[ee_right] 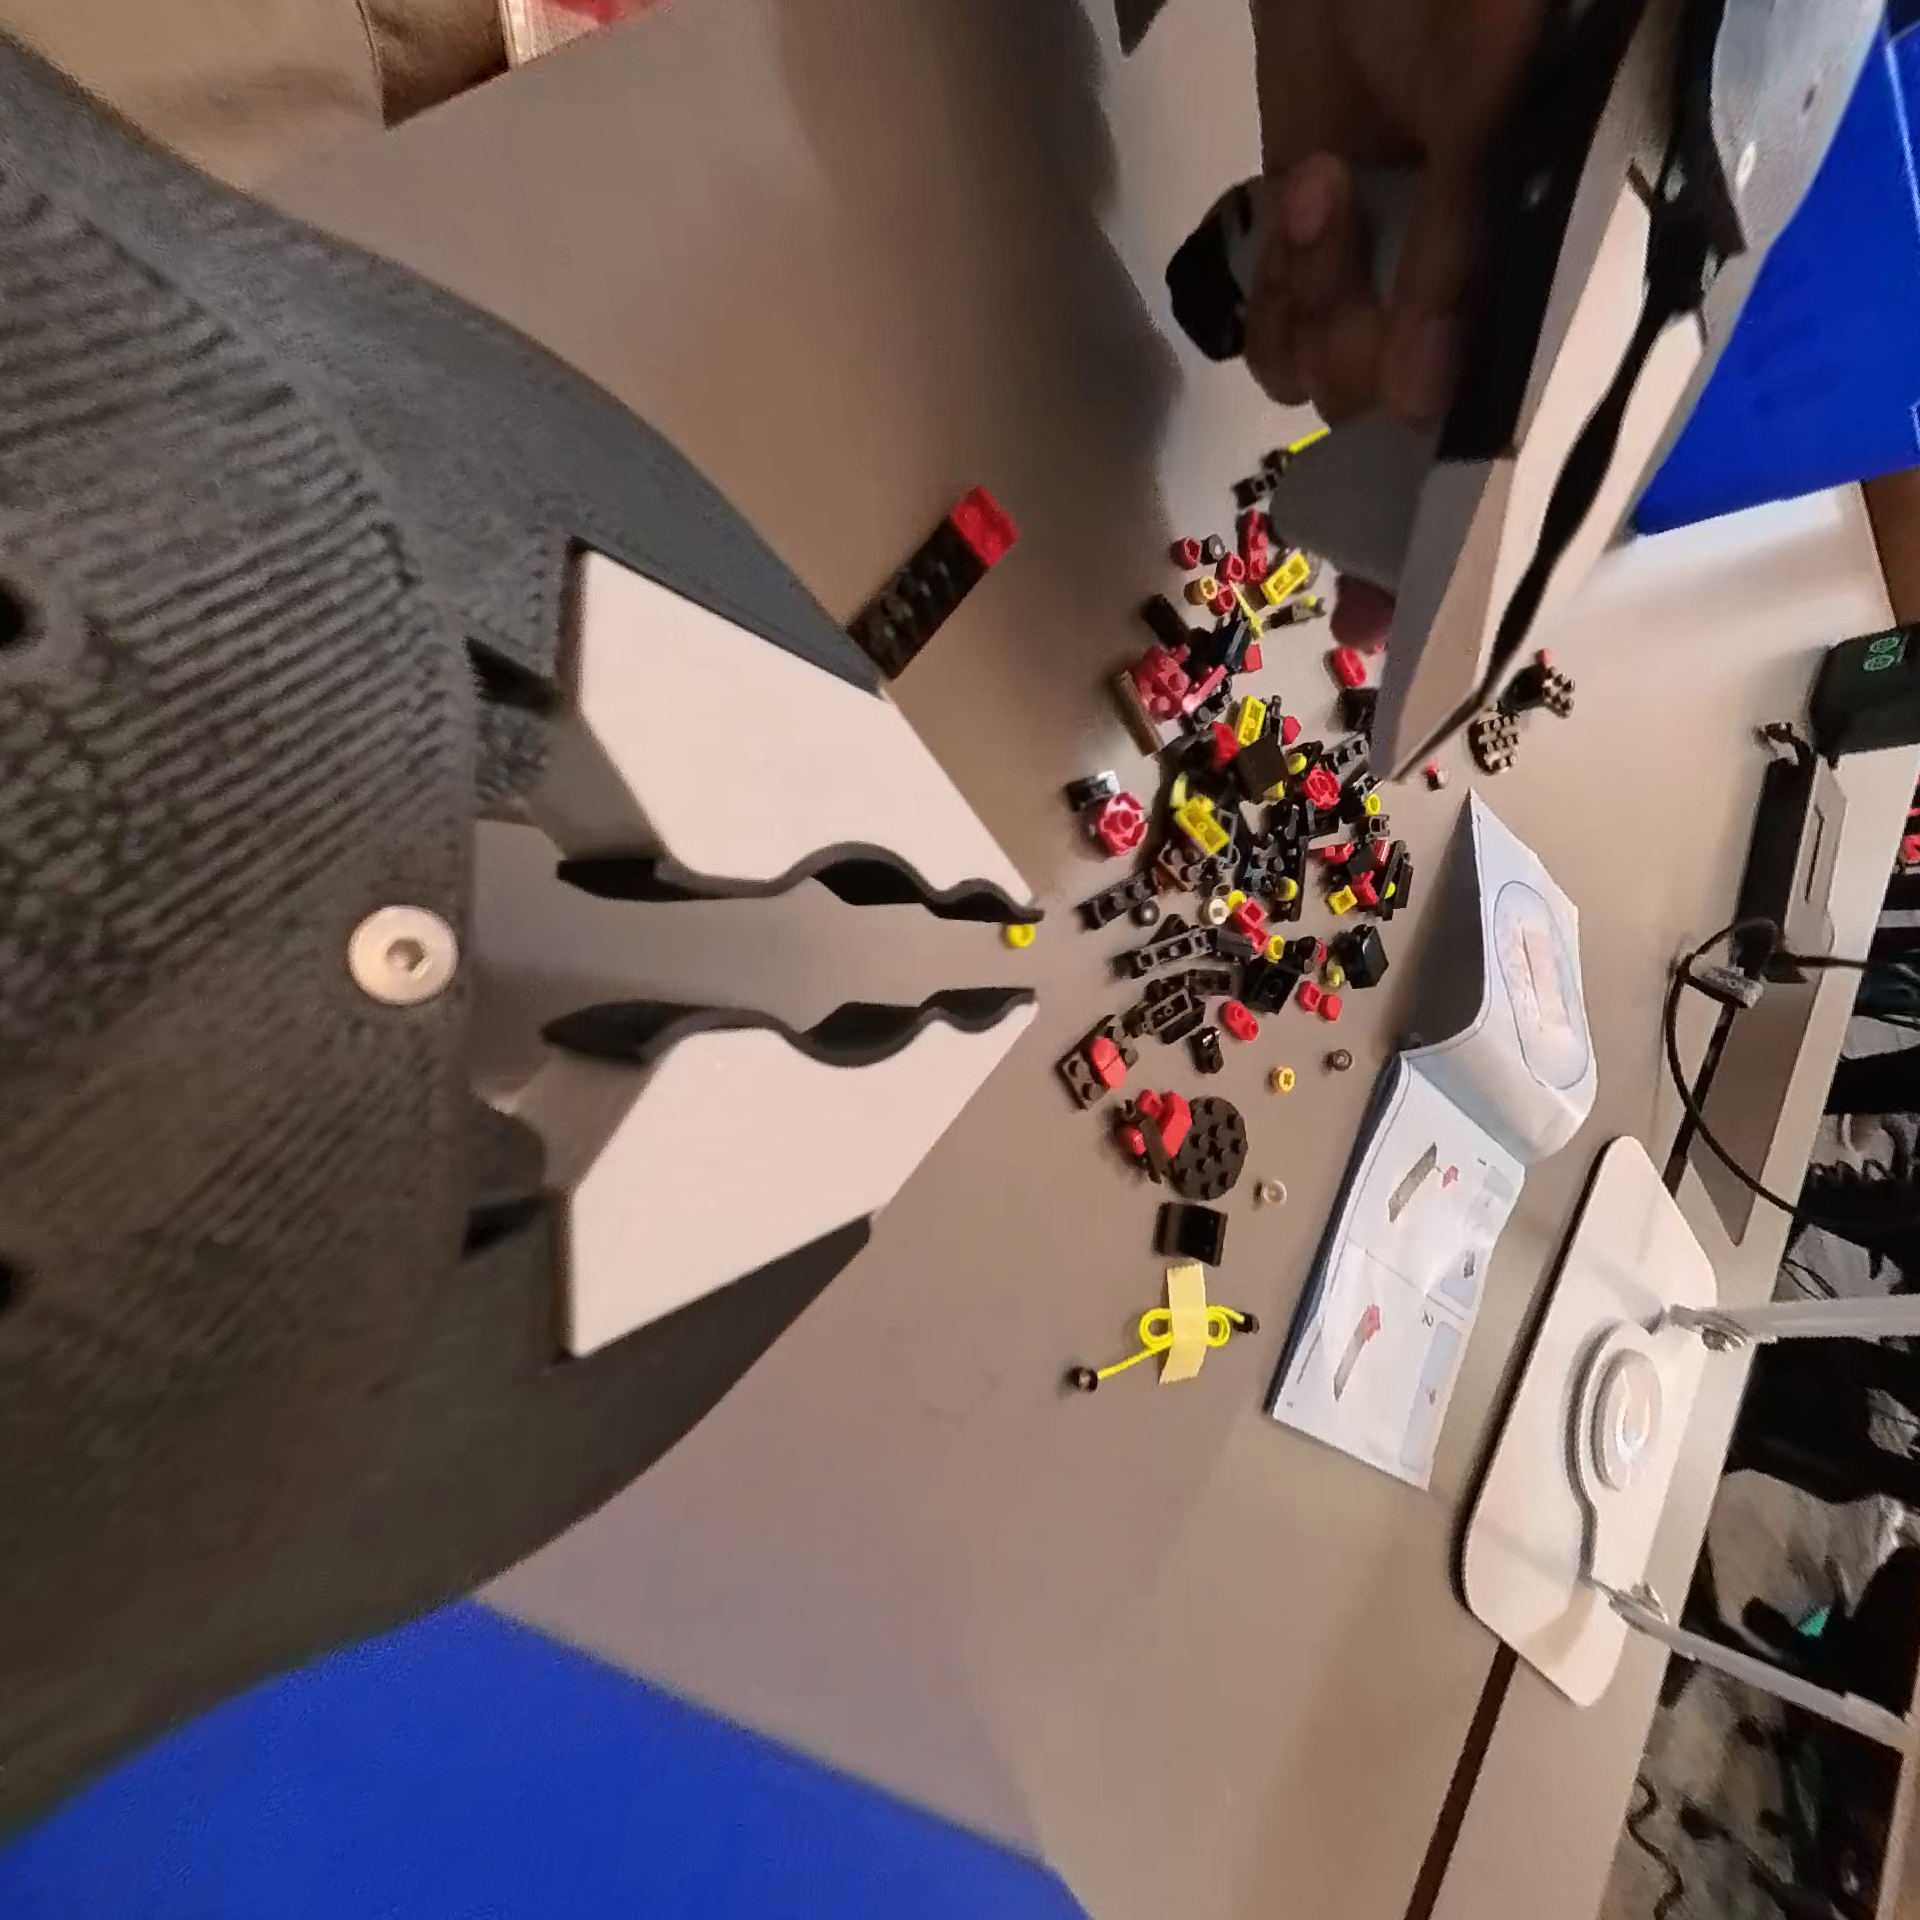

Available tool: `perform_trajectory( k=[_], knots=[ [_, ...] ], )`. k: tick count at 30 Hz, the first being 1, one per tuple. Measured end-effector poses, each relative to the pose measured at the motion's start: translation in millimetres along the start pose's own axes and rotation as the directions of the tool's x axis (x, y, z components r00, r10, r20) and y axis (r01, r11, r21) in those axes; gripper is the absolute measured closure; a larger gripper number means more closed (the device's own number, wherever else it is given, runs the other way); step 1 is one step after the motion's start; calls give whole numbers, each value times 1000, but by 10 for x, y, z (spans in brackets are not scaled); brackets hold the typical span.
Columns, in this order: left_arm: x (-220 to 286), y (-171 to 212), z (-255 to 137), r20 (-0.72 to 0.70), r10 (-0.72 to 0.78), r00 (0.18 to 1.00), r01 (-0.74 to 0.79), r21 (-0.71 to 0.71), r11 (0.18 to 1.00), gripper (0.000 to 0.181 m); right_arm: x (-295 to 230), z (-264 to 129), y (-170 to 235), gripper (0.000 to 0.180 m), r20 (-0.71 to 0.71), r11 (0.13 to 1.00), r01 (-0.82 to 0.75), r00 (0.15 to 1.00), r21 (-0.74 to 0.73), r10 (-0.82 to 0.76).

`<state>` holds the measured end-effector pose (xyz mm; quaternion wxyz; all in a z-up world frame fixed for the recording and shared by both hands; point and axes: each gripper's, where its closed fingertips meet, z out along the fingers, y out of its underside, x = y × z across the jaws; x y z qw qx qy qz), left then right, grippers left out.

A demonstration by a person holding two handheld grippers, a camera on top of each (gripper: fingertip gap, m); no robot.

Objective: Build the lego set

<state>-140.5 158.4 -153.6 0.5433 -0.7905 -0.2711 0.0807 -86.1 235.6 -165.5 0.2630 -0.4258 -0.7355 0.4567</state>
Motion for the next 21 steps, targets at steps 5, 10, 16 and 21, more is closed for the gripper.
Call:
perform_trajectory(
  k=[5, 10, 16, 21],
  knots=[
    [76, -223, 174, -25, 10, 1000, -7, 80, 997, 181, -22, -109, 120, 168, -4, 1000, -12, 1000, -9, 12],
    [201, -332, 276, -75, -13, 997, 22, 109, 994, 181, -176, -138, 250, 166, 21, 997, 49, 999, -52, -48],
    [254, -337, 348, -74, 27, 997, -19, 103, 994, 181, -280, -91, 331, 166, 25, 984, 147, 989, -98, -145],
    [72, -279, 273, -30, 4, 1000, -2, 86, 996, 181, -198, -51, 244, 166, 2, 991, 118, 993, -69, -118]
  ],
)
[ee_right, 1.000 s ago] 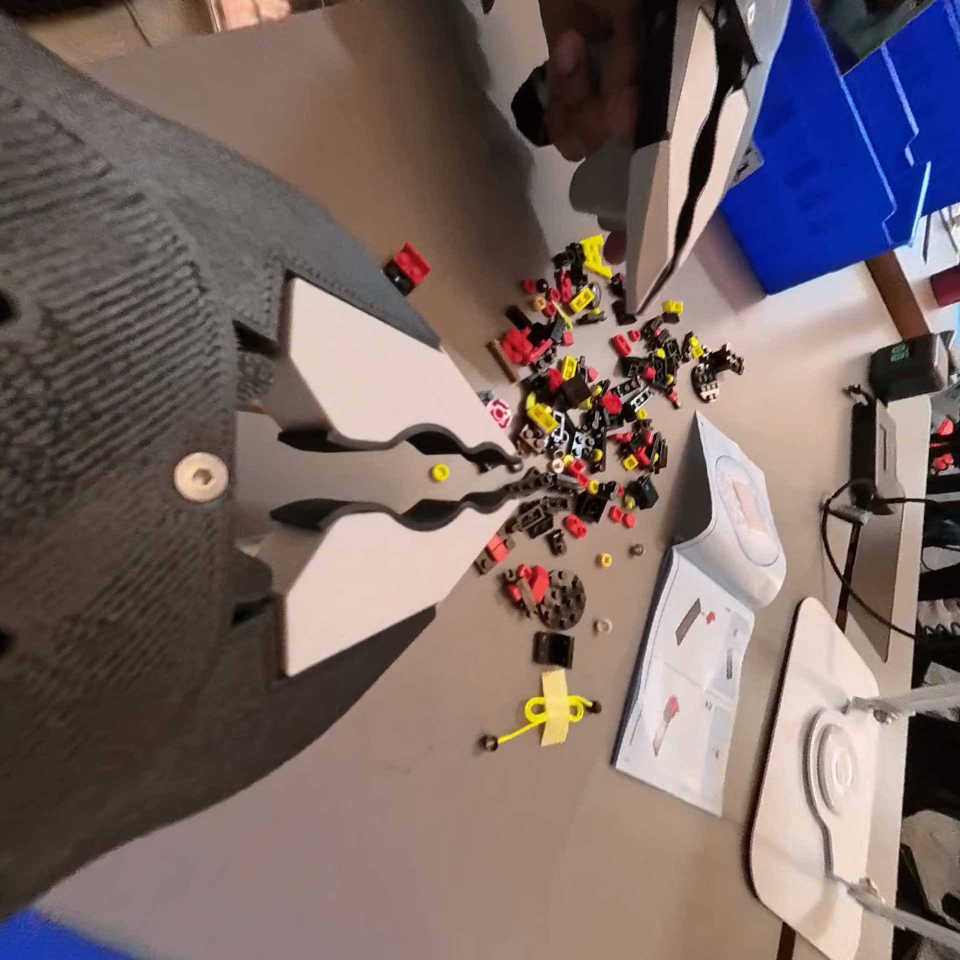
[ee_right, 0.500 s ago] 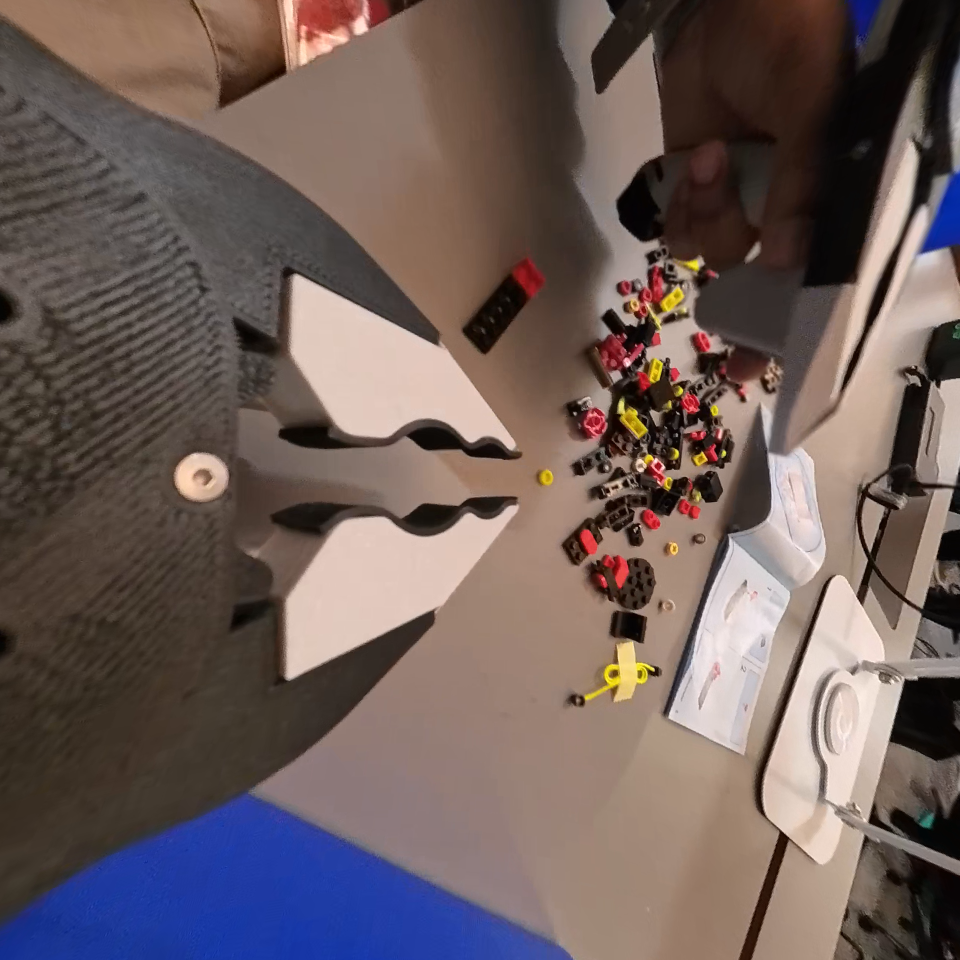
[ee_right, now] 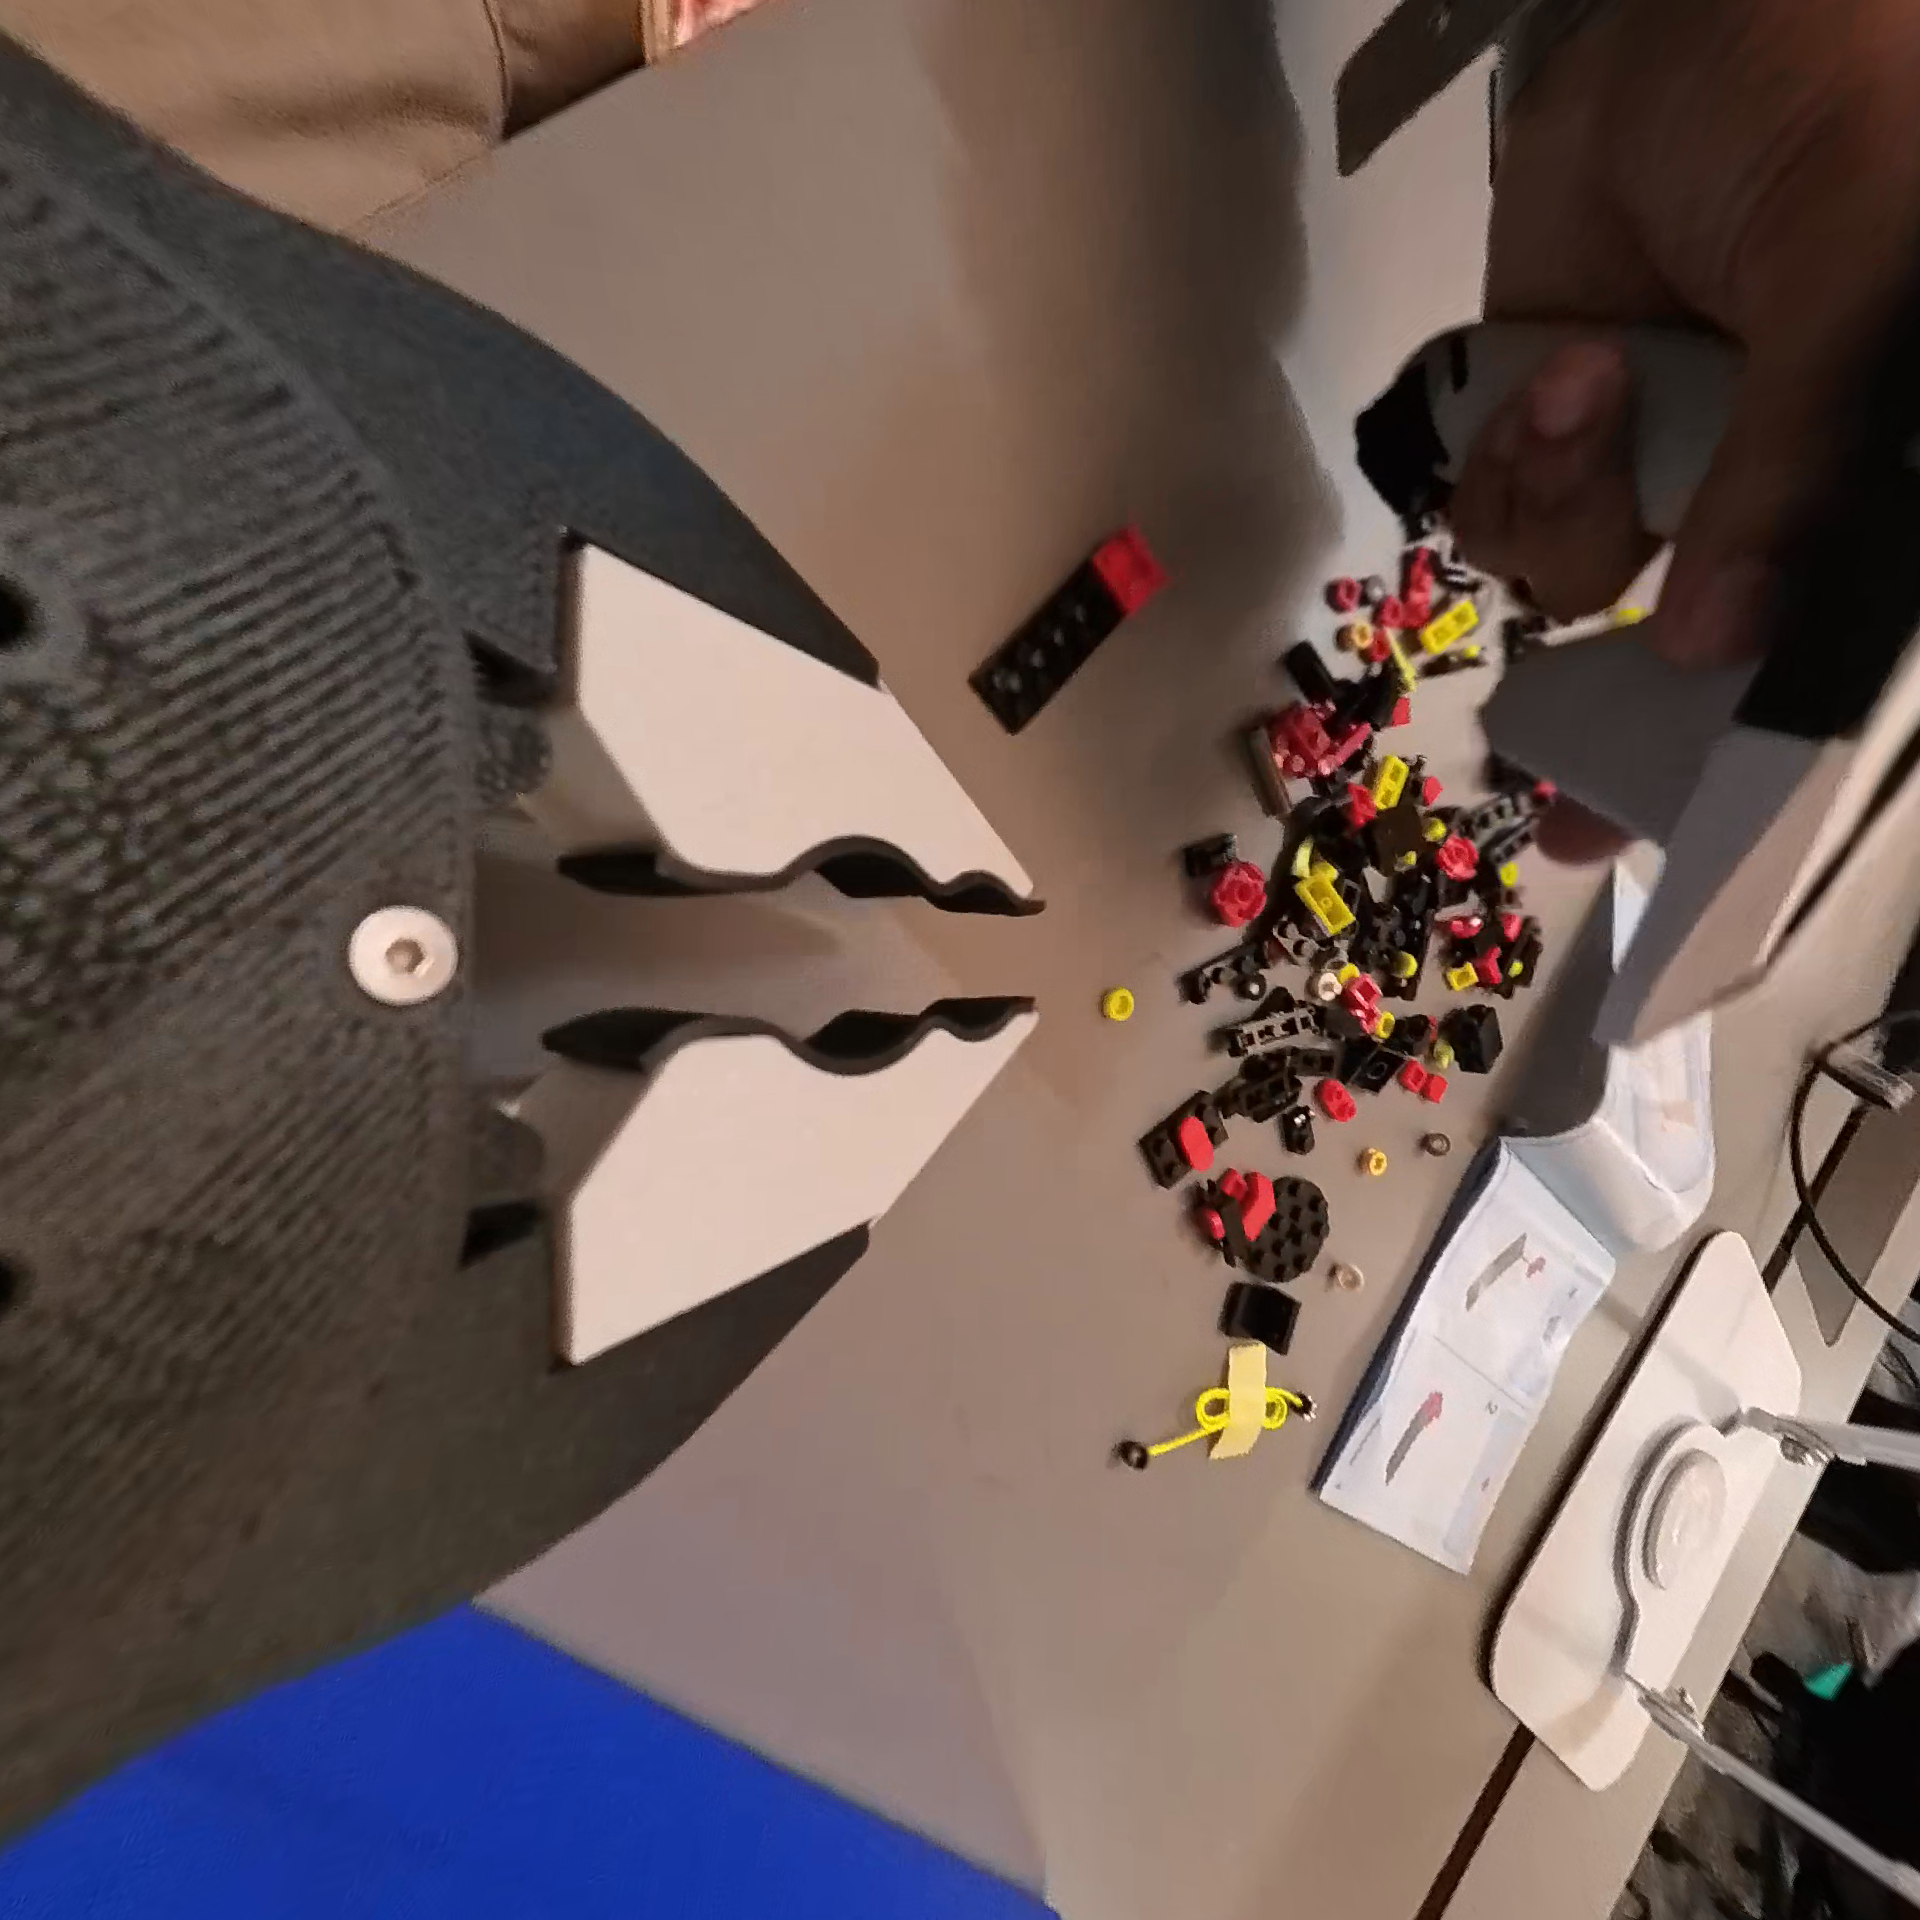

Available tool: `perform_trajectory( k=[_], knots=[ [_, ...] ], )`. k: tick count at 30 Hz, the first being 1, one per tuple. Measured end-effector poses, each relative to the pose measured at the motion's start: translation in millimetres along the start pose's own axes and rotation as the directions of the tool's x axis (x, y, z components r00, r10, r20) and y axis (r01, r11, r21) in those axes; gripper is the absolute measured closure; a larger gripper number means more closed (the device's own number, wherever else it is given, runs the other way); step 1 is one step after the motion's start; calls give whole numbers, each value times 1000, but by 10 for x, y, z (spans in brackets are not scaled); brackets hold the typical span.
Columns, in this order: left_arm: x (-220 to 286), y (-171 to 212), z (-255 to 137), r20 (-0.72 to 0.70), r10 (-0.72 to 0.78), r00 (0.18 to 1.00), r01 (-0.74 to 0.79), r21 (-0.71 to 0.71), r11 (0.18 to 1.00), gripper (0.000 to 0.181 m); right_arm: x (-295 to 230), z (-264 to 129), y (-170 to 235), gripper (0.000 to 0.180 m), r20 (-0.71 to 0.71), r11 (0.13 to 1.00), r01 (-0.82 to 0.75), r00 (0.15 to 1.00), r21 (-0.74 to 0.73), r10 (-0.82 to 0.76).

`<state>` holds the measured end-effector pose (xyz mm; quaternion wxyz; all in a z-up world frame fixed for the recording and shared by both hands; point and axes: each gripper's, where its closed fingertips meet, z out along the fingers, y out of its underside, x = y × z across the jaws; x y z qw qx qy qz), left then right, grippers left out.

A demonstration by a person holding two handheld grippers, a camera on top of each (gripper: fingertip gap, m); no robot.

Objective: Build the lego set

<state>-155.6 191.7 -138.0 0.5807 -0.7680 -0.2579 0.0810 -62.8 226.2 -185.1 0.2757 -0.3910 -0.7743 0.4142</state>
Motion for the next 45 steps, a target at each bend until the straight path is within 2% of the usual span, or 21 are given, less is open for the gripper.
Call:
perform_trajectory(
  k=[4, 9, 13, 16, 20, 25, 30, 35, 38, 45],
  knots=[
    [-184, 110, -215, 38, -14, 999, 15, -26, 1000, 181, 87, 82, -182, 163, 8, 997, -64, 998, 39, 64],
    [-465, 234, -439, 120, -9, 993, 14, -36, 999, 181, 262, 250, -338, 161, -23, 995, -47, 999, 86, 49],
    [-728, 298, -458, 174, -15, 985, 28, -71, 997, 180, 459, 350, -388, 159, -71, 996, -33, 997, 84, 39],
    [-815, 205, -425, 168, -68, 983, 74, -33, 997, 180, 536, 402, -442, 153, -70, 992, -80, 994, 97, 87],
    [-768, 130, -441, 136, -115, 984, 116, 2, 993, 179, 636, 359, -424, 150, -98, 985, -136, 984, 106, 147],
    [-618, 70, -506, 118, -61, 991, 60, 9, 998, 178, 629, 338, -468, 148, -110, 979, -154, 979, 133, 169],
    [-606, 147, -639, 138, -26, 990, 28, -12, 1000, 177, 602, 479, -568, 146, -111, 983, -119, 985, 139, 135],
    [-778, 168, -804, 192, -64, 979, 64, 6, 998, 176, 705, 670, -697, 140, -100, 976, -143, 982, 165, 161],
    [-898, 112, -775, 209, -65, 976, 63, 13, 998, 176, 725, 685, -837, 133, -43, 955, -217, 972, 205, 230],
    [-847, 126, -650, 210, -54, 976, 61, -29, 998, 168, 812, 580, -813, 129, -62, 945, -258, 960, 204, 275]
  ],
)
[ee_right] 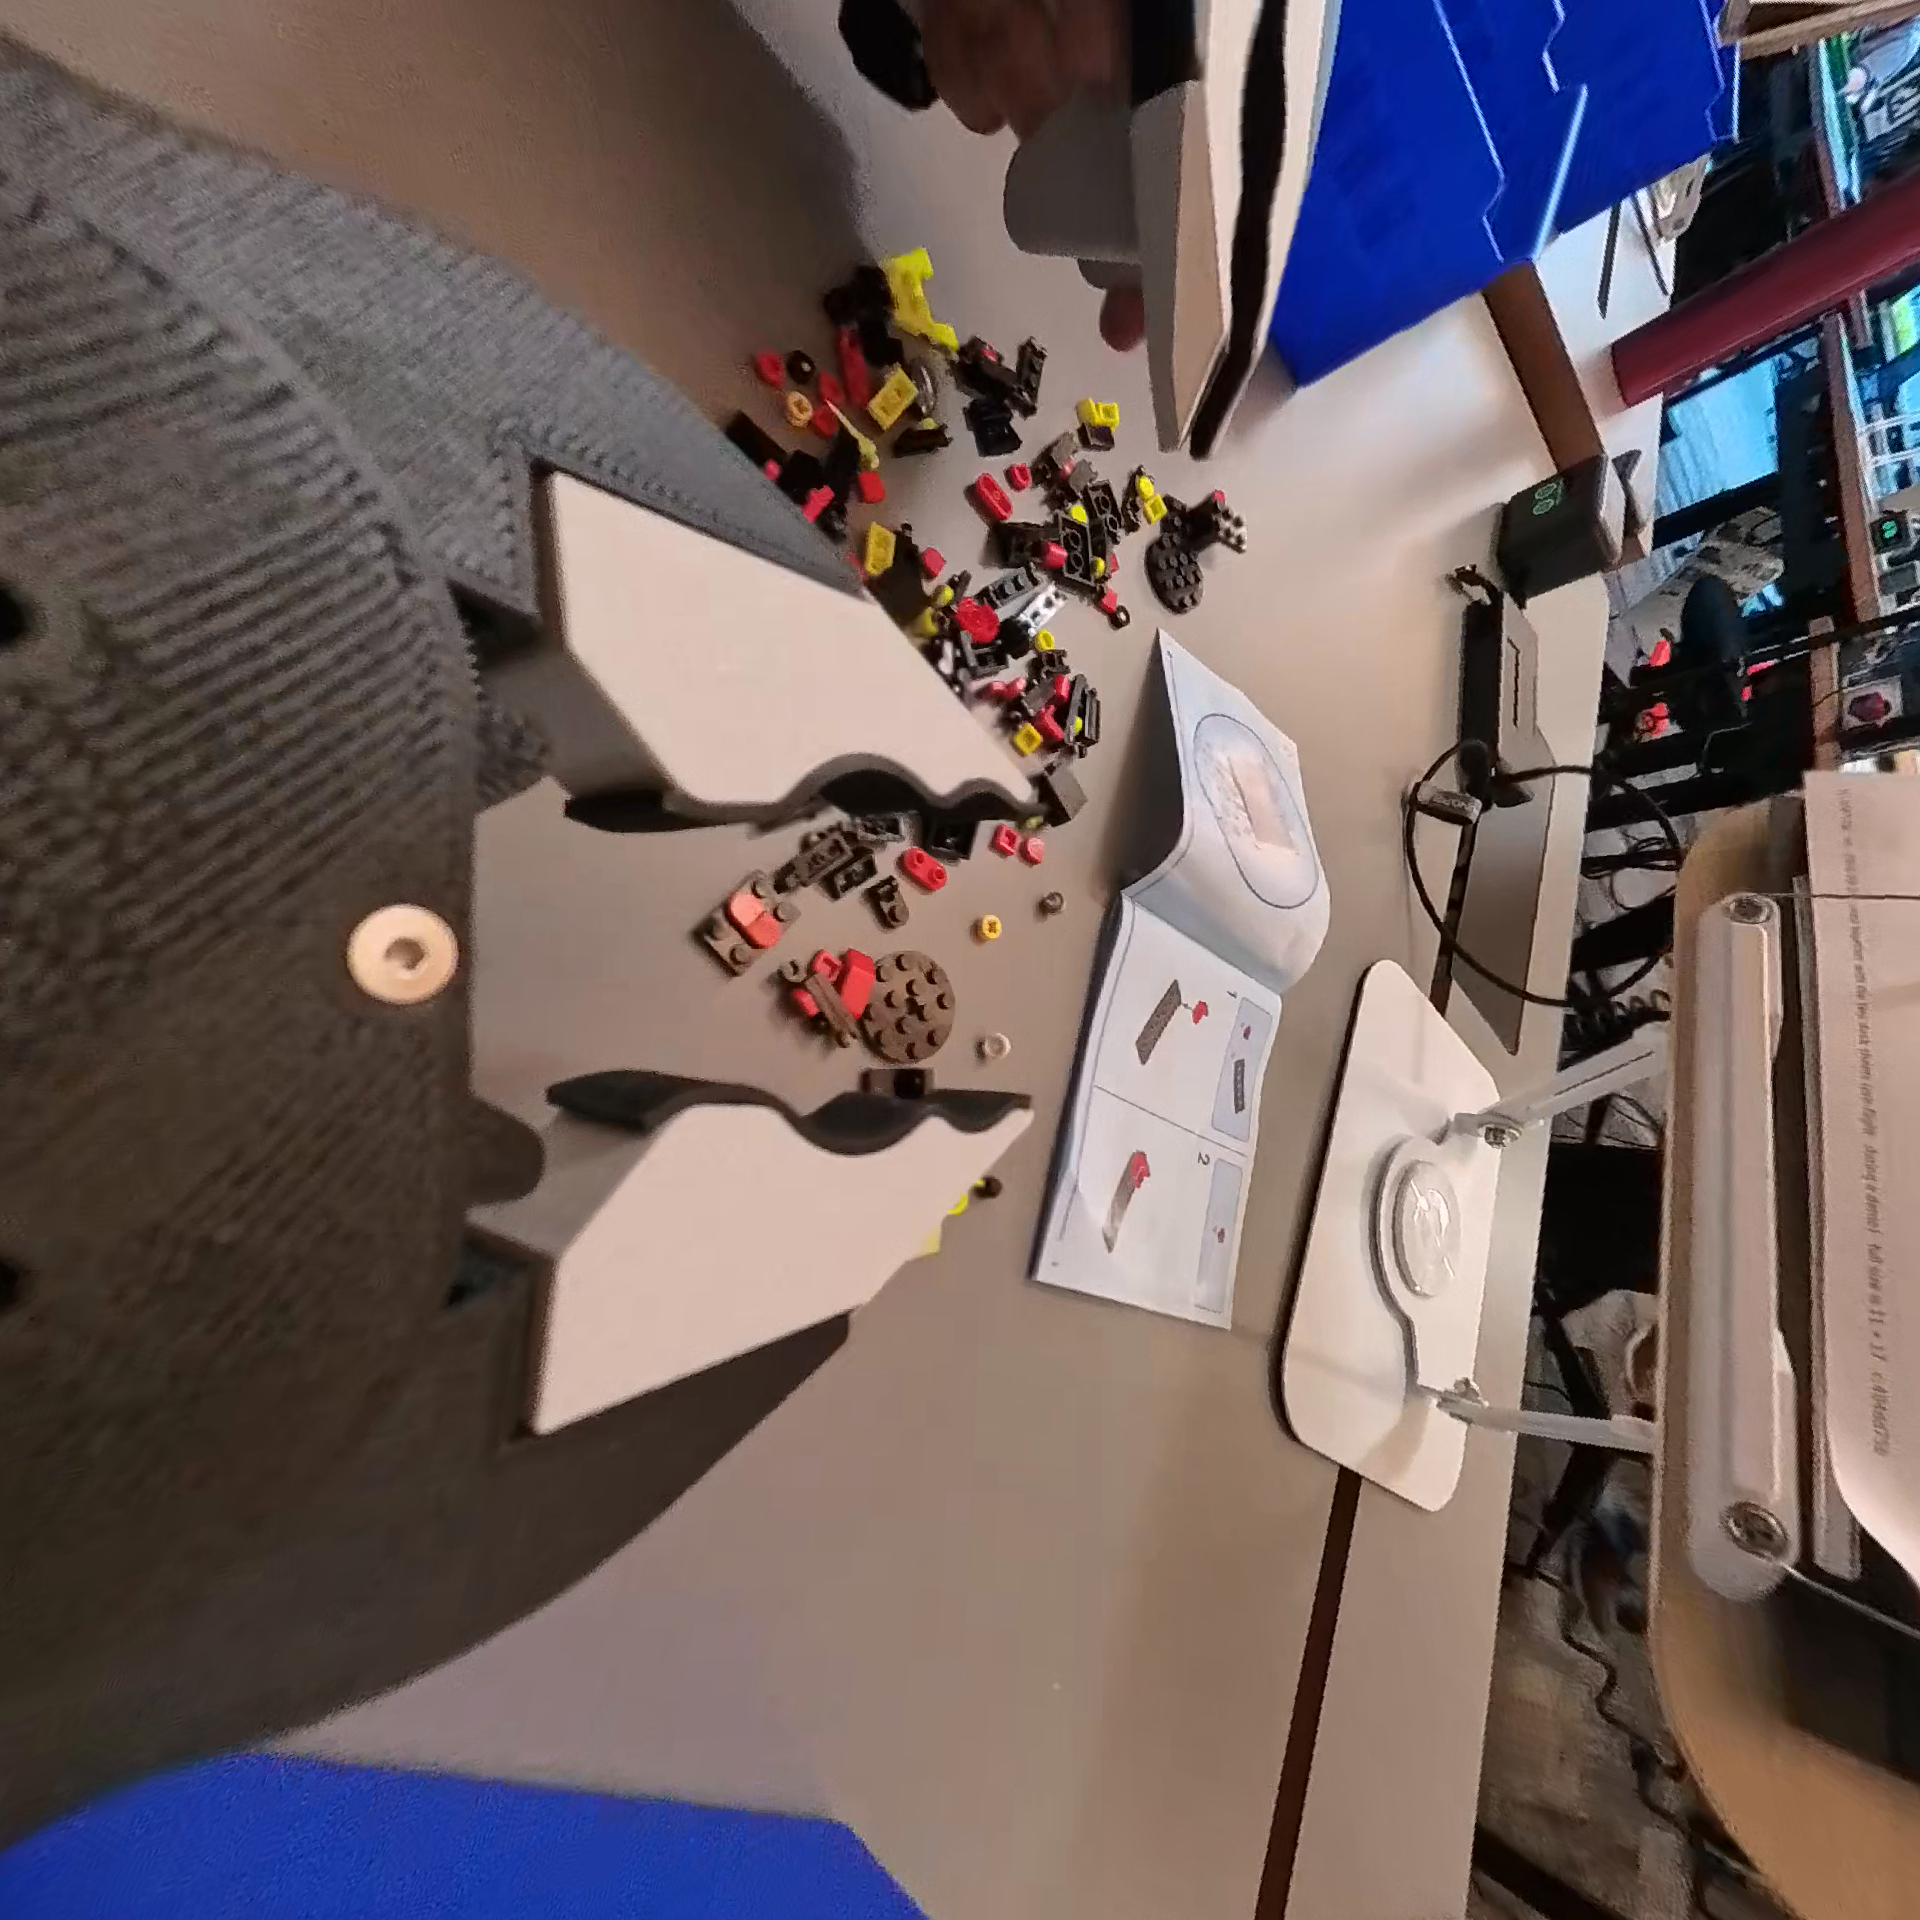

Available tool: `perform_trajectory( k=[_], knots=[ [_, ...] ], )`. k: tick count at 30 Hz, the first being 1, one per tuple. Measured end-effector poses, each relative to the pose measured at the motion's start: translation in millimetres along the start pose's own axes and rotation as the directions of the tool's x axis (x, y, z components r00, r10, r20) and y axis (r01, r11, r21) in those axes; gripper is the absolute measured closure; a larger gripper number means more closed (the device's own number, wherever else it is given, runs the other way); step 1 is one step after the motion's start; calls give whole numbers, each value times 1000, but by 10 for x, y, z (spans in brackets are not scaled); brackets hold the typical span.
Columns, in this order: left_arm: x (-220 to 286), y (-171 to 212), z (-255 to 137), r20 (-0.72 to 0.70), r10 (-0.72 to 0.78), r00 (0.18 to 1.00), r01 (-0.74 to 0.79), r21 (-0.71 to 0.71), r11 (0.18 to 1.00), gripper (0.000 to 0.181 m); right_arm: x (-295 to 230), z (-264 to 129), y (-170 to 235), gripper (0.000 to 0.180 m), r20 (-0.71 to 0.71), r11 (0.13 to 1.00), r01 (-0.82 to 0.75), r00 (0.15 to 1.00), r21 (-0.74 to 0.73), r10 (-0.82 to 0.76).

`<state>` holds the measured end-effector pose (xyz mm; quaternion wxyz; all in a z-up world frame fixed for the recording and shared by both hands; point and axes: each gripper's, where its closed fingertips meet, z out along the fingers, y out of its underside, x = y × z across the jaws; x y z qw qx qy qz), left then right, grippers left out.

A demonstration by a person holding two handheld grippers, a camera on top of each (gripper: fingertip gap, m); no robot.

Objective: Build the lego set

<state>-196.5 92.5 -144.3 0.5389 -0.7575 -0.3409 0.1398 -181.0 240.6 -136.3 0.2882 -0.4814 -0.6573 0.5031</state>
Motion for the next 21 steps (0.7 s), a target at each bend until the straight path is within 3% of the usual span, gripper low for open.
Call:
perform_trajectory(
  k=[5, 8, 10, 15, 18, 21],
  knots=[
    [287, -52, 47, -71, -60, 996, 59, -28, 998, 144, -102, -168, 34, 131, 4, 1000, -5, 1000, 5, 5],
    [333, -41, 177, -4, -27, 1000, 27, -67, 997, 128, -138, -256, 88, 131, 3, 1000, 12, 1000, -7, -12],
    [323, -152, 341, 66, -21, 998, 25, -63, 998, 128, -114, -312, 161, 132, -19, 998, 46, 999, -30, -47],
    [478, -343, 1258, 62, -83, 995, 94, -201, 975, 125, -54, -371, 206, 133, -38, 990, 123, 991, -63, -126],
    [329, -300, 1799, 147, 50, 988, -1, -318, 948, 116, -27, -380, 242, 134, -28, 990, 117, 992, -78, -120],
    [264, -67, 2032, 136, 100, 986, -27, -455, 890, 103, -54, -375, 252, 134, -4, 992, 91, 996, -85, -92]
  ],
)
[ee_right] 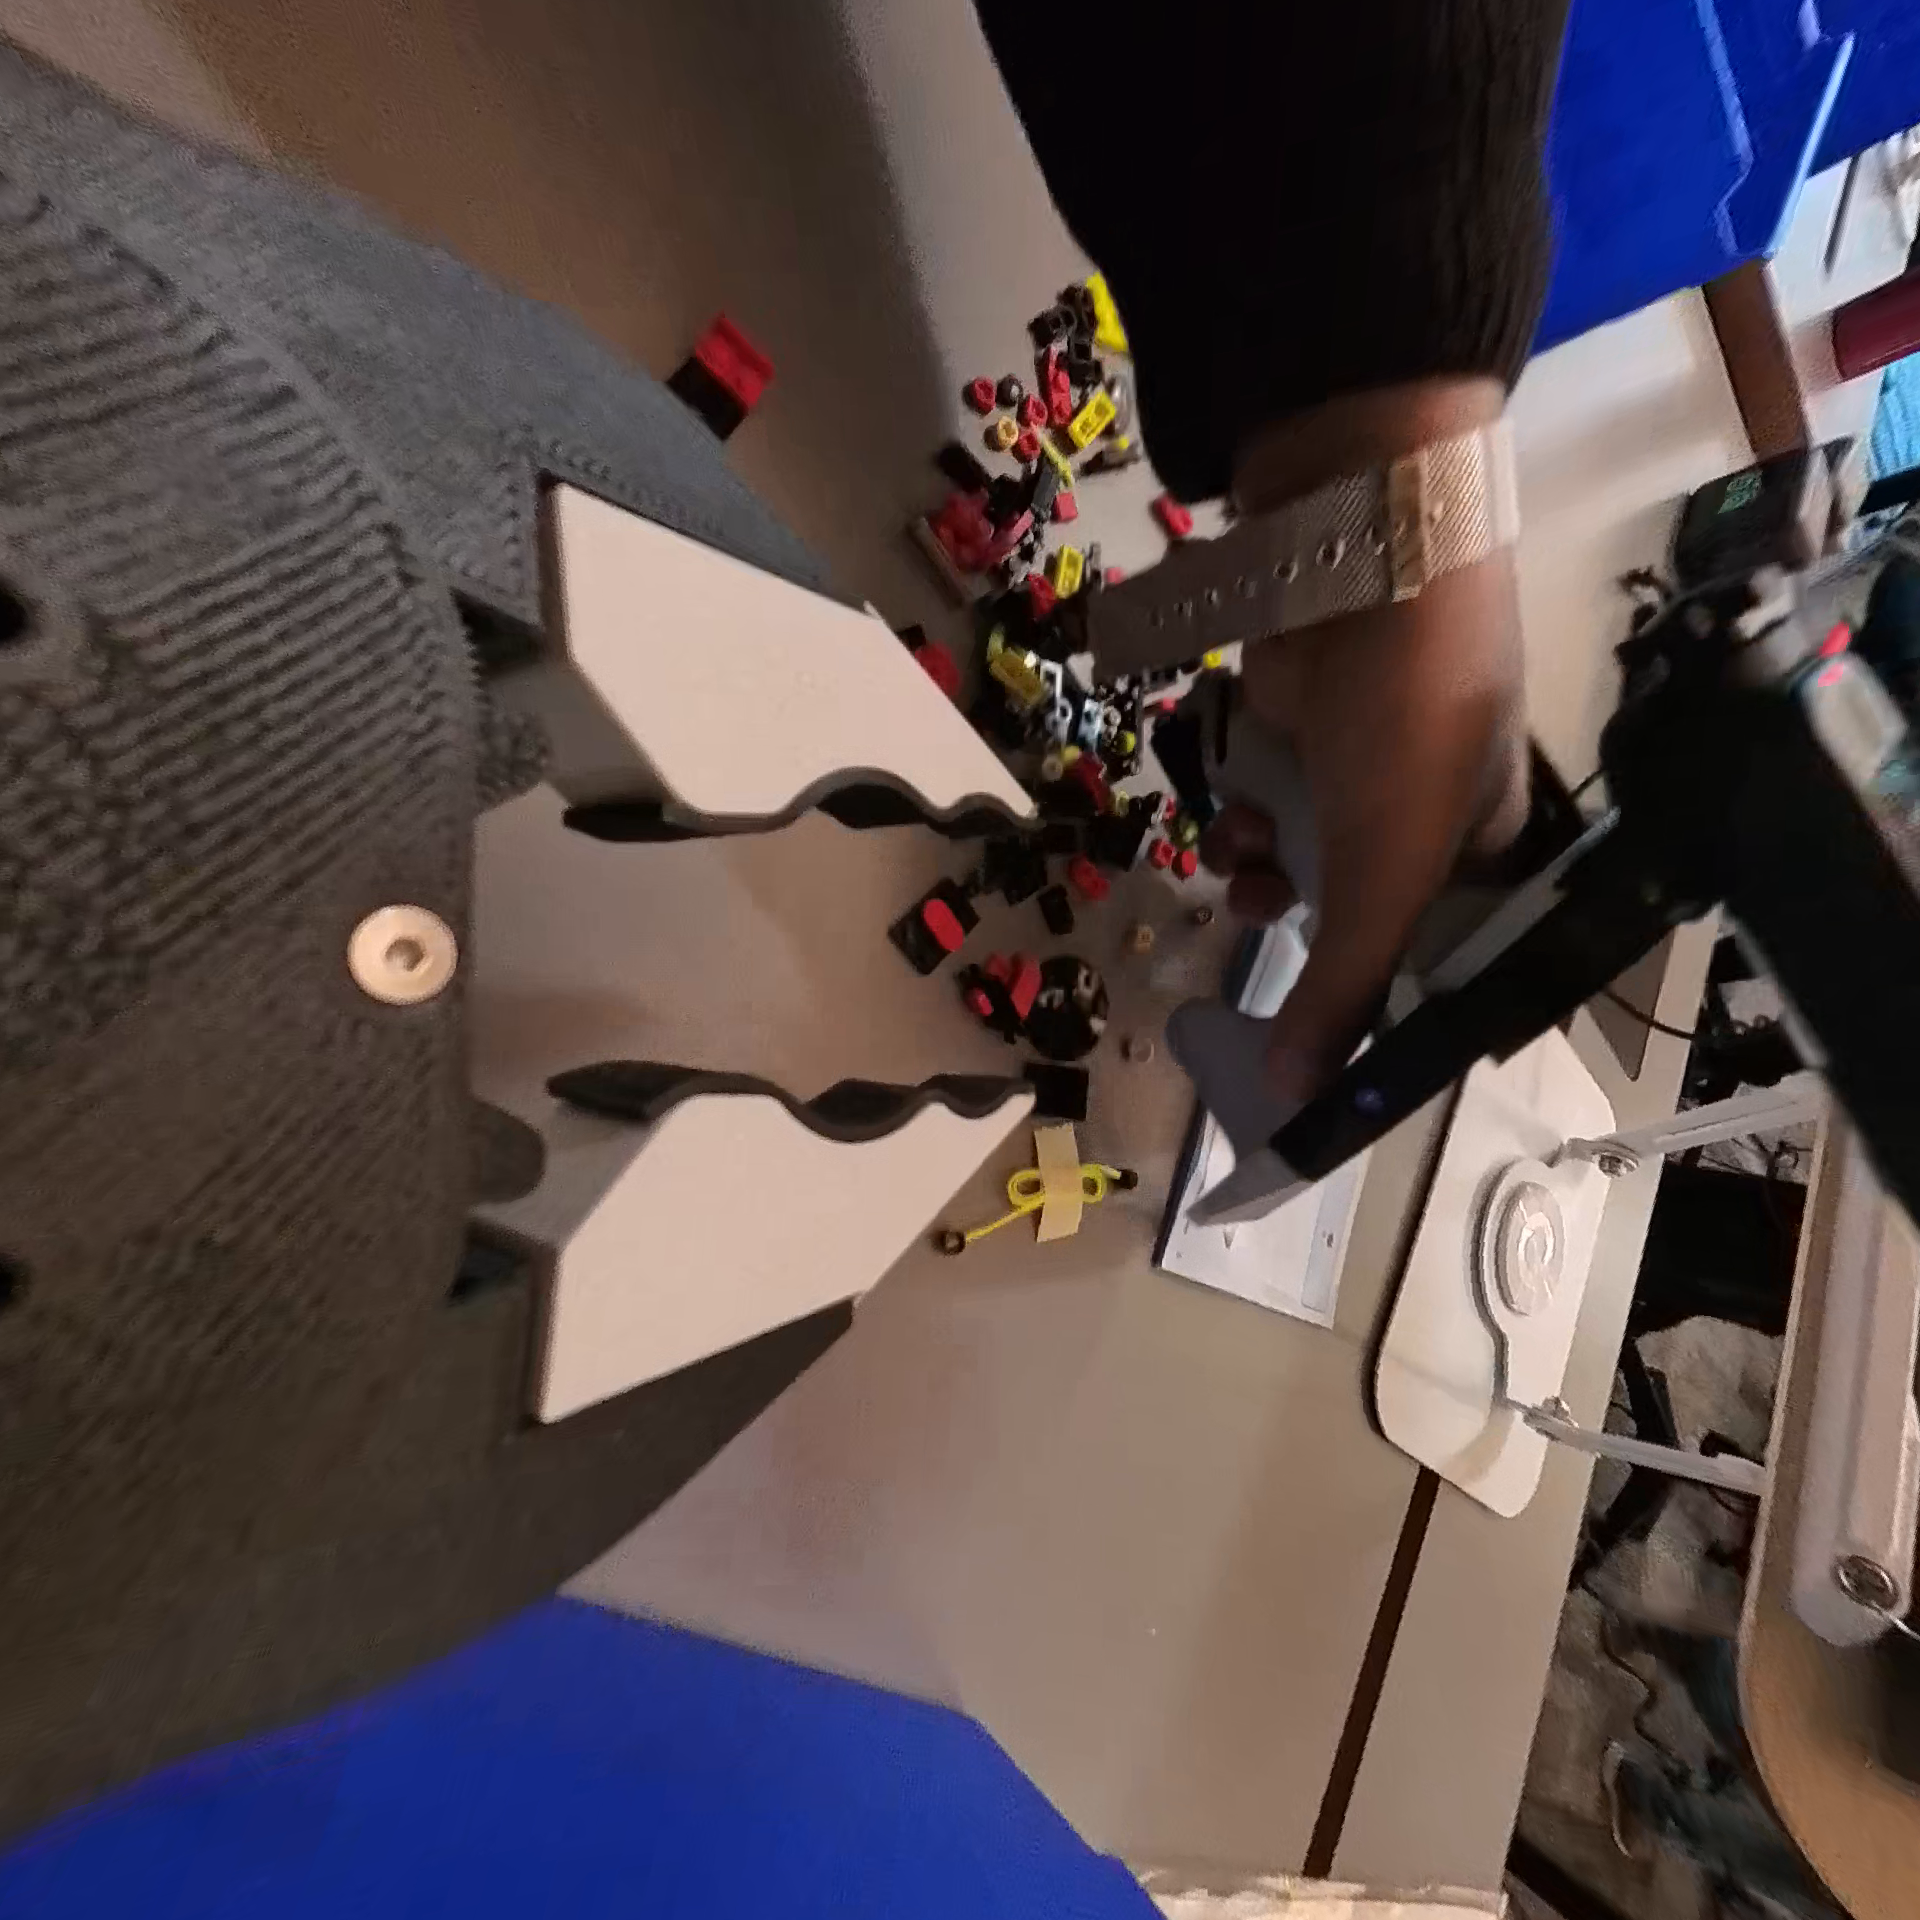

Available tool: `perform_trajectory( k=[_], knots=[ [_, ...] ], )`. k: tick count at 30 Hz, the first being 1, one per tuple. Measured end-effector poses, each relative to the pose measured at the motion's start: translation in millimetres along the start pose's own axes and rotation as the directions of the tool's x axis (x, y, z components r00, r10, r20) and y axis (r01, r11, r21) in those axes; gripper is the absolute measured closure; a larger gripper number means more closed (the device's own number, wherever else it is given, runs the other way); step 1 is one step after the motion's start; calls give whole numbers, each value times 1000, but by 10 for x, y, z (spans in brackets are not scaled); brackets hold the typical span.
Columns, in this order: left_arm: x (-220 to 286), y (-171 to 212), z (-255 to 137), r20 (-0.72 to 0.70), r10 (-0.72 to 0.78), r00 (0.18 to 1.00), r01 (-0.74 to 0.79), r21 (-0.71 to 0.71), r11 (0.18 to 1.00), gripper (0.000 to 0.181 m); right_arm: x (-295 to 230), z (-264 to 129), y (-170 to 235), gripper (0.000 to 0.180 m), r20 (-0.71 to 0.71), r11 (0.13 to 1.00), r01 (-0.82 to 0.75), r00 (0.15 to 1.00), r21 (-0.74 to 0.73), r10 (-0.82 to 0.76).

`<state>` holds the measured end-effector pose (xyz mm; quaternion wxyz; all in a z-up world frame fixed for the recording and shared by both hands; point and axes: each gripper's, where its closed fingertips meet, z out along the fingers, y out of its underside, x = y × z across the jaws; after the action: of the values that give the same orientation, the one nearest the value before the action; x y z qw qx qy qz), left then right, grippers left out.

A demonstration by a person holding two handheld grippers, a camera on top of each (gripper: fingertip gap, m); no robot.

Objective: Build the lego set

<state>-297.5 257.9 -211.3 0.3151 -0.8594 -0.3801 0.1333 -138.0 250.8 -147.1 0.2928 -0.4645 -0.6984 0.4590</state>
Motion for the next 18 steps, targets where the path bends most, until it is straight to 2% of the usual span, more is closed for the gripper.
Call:
perform_trajectory(
  k=[3, 6, 7, 8, 9, 12, 15, 18],
  knots=[
    [5, 47, 85, -28, -7, 1000, 6, -16, 1000, 101, -91, 9, -60, 135, 59, 999, -46, 997, 22, 45],
    [-4, 67, 100, -10, 51, 999, -51, -23, 998, 105, -82, 56, -56, 136, 57, 1000, -12, 998, 10, 12],
    [29, 72, 89, -24, 56, 998, -57, -28, 998, 115, -63, 74, -43, 136, 47, 1000, 7, 999, 1, -8],
    [50, 68, 74, -29, 64, 998, -64, -27, 998, 135, -48, 88, -30, 136, 40, 1000, 20, 999, -8, -20],
    [63, 67, 70, -31, 59, 998, -60, -22, 998, 143, -40, 94, -20, 136, 37, 1000, 23, 999, -13, -23],
    [101, 77, 46, -59, 48, 997, -49, -11, 999, 146, -43, 85, -31, 137, 41, 1000, 2, 999, -3, -2],
    [172, 78, -43, -132, 9, 991, -7, 15, 1000, 172, -22, 72, -40, 138, 32, 1000, -3, 999, 5, 3],
    [197, 33, -199, -183, -41, 982, 55, 73, 996, 174, -8, 82, -5, 138, 19, 1000, 9, 1000, -8, -9]
  ],
)
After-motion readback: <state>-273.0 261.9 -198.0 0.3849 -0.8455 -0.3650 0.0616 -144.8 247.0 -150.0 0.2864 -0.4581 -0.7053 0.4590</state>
